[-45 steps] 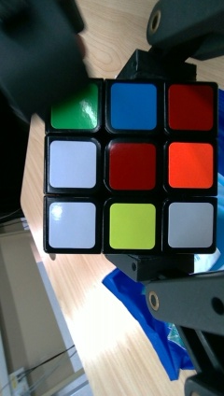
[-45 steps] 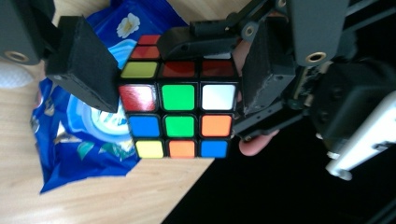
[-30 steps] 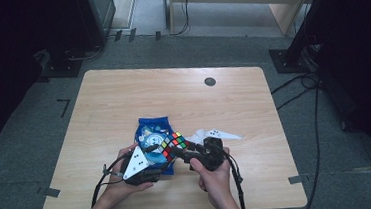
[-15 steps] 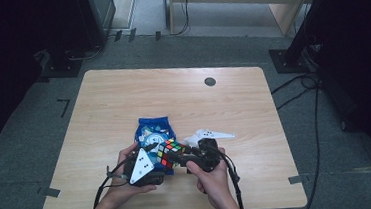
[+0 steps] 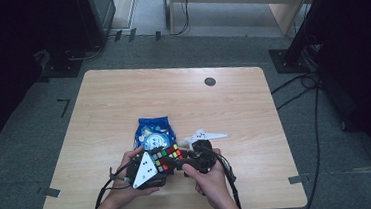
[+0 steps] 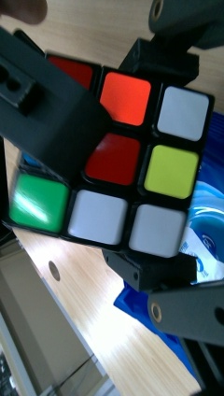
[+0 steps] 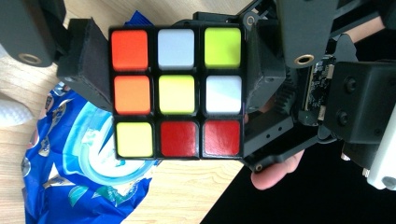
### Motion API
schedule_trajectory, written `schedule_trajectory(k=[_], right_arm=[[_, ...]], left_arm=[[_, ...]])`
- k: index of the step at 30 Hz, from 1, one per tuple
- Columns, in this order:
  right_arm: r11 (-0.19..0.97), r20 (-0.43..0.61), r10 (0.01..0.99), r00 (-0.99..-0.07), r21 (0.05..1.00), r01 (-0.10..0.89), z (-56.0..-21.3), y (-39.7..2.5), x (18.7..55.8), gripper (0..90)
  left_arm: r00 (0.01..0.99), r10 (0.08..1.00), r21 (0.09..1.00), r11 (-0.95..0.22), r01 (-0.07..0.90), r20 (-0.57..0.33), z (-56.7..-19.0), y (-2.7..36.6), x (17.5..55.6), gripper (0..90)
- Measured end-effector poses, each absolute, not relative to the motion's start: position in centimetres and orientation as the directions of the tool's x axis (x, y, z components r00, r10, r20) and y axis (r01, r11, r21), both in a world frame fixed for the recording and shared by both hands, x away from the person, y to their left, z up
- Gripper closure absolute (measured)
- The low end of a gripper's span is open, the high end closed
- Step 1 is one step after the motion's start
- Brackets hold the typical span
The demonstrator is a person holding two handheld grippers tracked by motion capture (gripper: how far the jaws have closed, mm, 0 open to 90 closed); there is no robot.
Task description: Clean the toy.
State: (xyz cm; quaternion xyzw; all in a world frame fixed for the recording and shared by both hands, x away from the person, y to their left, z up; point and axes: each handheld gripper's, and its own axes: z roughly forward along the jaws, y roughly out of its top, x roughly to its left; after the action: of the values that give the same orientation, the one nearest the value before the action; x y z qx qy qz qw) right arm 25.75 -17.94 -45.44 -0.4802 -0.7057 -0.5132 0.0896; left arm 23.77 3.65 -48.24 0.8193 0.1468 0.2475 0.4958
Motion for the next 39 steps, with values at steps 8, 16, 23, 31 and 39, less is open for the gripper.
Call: schedule_trajectory(k=[8, 16, 23, 31, 39], right_arm=[[-0.004, 0.606, 0.551, -0.574, 0.689, 0.724, -44.9, -19.5, 26.1, 35.5], [0.001, 0.372, 0.798, -0.473, 0.785, 0.620, -47.1, -23.4, 27.8, 37.3], [0.160, 0.211, 0.873, -0.439, 0.726, 0.668, -50.7, -23.2, 28.9, 42.8], [0.213, 0.090, 0.910, -0.405, 0.736, 0.642, -51.6, -23.2, 28.6, 77.8], [0.052, 0.304, 0.792, -0.530, 0.831, 0.554, -48.5, -23.4, 27.4, 89.7]], left_arm=[[0.800, 0.556, 0.897, -0.440, 0.054, 0.225, -48.1, 4.5, 24.6, 34.0], [0.774, 0.614, 0.918, -0.379, 0.117, 0.155, -47.9, 6.1, 25.7, 33.9], [0.781, 0.605, 0.916, -0.383, 0.118, 0.153, -48.0, 6.0, 25.7, 33.9], [0.789, 0.596, 0.916, -0.385, 0.116, 0.151, -48.0, 5.8, 25.5, 33.9], [0.810, 0.564, 0.906, -0.409, 0.103, 0.162, -48.4, 4.7, 25.1, 33.9]])
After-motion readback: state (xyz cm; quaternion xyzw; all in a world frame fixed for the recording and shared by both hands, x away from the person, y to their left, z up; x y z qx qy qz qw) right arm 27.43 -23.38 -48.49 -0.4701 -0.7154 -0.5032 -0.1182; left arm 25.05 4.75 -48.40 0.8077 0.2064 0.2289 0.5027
